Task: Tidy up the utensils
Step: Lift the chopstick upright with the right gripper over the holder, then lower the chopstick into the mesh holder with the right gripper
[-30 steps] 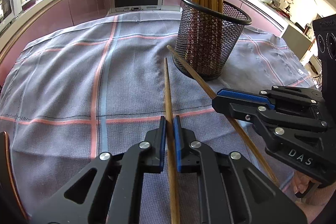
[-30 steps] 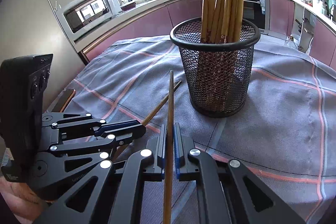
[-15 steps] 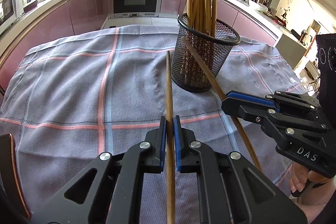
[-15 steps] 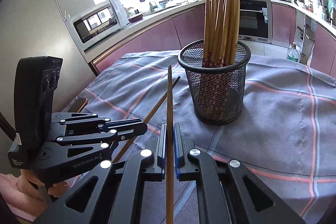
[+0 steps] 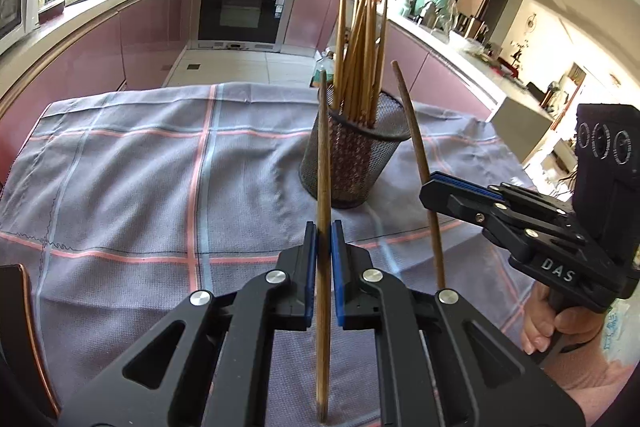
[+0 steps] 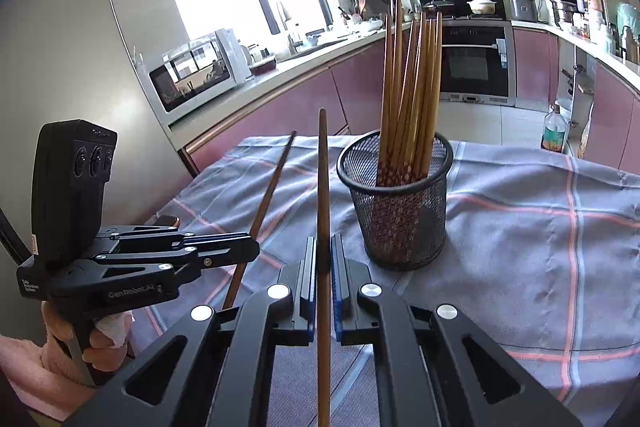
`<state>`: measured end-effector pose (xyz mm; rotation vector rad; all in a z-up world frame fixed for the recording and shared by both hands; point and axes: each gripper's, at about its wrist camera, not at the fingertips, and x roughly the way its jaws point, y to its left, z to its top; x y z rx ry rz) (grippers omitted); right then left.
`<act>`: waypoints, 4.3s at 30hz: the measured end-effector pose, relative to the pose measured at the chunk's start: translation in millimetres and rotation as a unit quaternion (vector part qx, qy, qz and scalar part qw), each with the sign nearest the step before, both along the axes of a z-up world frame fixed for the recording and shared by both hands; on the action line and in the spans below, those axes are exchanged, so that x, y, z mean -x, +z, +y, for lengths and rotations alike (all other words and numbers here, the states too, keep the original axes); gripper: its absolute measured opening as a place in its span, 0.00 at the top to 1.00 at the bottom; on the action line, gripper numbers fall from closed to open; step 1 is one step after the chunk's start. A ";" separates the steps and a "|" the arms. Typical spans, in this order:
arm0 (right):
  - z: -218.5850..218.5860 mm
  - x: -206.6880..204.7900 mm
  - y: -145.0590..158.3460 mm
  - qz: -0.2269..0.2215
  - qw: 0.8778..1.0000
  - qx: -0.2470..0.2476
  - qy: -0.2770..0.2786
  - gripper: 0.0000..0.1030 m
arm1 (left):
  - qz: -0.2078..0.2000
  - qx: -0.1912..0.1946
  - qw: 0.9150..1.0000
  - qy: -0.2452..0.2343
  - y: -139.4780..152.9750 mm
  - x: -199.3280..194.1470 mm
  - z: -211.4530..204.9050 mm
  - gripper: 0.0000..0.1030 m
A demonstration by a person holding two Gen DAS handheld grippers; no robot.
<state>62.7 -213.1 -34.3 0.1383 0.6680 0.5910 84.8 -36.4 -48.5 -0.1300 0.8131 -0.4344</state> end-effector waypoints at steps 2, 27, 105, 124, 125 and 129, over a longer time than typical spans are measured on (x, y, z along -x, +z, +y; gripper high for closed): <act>-2.8 0.7 4.7 -0.007 1.000 -0.005 -0.003 0.95 | -0.007 0.010 1.000 -0.004 7.5 2.6 2.3 0.92; -31.2 4.2 53.3 -0.082 0.996 -0.031 -0.029 0.95 | -0.070 0.056 0.996 -0.014 64.6 10.4 12.3 0.93; -39.6 -40.2 98.4 -0.148 0.986 -0.014 -0.078 0.95 | -0.177 0.020 0.984 -0.010 133.7 -21.6 -31.6 0.93; -27.7 -52.6 85.1 -0.124 0.989 0.011 -0.084 0.95 | -0.171 0.017 0.985 -0.014 136.0 -35.6 -35.5 0.93; -27.2 -53.4 83.6 -0.123 0.989 0.012 -0.084 0.95 | -0.167 0.014 0.986 -0.017 134.7 -36.9 -36.4 0.93; -26.2 -54.9 79.0 -0.116 0.990 0.017 -0.080 0.95 | -0.147 -0.001 0.989 -0.025 129.2 -44.1 -41.8 0.93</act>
